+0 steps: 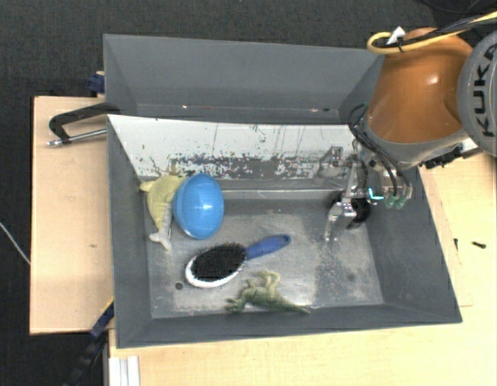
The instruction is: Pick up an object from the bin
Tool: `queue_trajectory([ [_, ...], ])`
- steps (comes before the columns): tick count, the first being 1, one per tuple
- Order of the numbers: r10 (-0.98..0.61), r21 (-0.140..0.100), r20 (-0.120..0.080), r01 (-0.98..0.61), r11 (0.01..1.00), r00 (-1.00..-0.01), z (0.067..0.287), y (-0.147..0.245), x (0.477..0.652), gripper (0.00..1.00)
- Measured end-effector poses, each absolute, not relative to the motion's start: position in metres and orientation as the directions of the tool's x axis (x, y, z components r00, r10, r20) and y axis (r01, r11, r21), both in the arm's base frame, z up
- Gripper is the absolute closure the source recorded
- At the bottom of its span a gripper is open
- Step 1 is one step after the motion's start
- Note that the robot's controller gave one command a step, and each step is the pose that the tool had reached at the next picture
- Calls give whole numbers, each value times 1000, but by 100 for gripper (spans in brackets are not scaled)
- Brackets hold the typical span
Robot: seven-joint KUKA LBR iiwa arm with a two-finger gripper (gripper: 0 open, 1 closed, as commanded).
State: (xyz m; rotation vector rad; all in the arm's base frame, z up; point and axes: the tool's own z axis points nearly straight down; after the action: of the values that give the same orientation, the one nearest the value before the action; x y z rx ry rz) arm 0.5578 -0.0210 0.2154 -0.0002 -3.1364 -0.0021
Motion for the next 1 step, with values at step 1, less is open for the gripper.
queue_trajectory([
  [1, -14, 3, -16, -14, 1000, -1000, 87, 57, 545, 0],
])
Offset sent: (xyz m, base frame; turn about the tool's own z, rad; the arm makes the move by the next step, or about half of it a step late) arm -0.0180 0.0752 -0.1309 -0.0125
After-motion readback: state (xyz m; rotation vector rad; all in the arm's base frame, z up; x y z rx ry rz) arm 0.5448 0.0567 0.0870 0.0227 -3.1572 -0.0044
